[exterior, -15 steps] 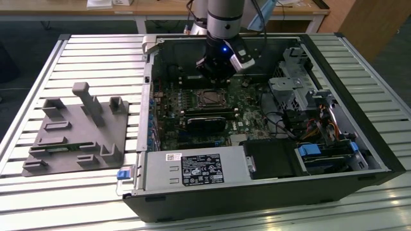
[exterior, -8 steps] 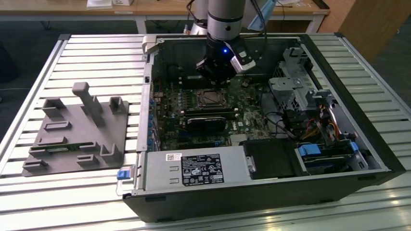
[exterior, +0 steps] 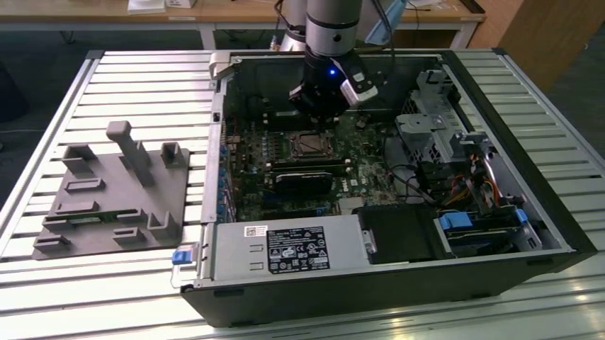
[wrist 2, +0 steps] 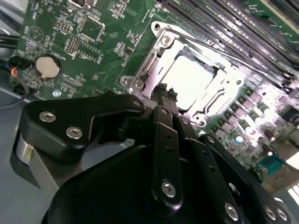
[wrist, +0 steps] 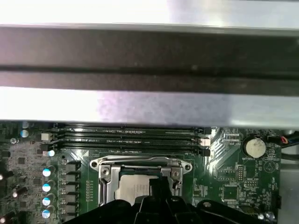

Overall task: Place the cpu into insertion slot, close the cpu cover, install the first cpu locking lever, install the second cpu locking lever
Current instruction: 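Install the second cpu locking lever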

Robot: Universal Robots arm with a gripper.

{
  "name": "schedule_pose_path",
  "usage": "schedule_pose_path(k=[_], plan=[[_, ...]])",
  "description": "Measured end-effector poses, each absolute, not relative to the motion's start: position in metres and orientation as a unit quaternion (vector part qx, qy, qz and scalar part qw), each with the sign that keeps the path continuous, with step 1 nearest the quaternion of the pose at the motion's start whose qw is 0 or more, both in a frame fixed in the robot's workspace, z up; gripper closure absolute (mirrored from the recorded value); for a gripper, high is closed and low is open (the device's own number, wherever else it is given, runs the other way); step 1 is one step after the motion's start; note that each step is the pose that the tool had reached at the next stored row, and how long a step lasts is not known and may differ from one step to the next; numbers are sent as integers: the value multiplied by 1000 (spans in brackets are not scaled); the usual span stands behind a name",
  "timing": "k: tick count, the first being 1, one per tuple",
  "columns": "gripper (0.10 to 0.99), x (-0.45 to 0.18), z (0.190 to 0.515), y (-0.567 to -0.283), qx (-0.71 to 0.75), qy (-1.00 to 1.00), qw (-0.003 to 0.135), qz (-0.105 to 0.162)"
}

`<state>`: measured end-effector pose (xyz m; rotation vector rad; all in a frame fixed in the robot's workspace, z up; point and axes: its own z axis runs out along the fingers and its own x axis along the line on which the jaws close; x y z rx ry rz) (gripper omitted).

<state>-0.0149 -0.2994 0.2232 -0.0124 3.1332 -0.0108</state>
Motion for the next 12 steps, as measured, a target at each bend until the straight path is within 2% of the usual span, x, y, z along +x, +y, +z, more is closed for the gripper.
schedule_pose_path(k=[5, 12], plan=[[973, -15, 239, -300, -4, 1000, 4, -3], [973, -15, 242, -306, -4, 1000, 4, -3]])
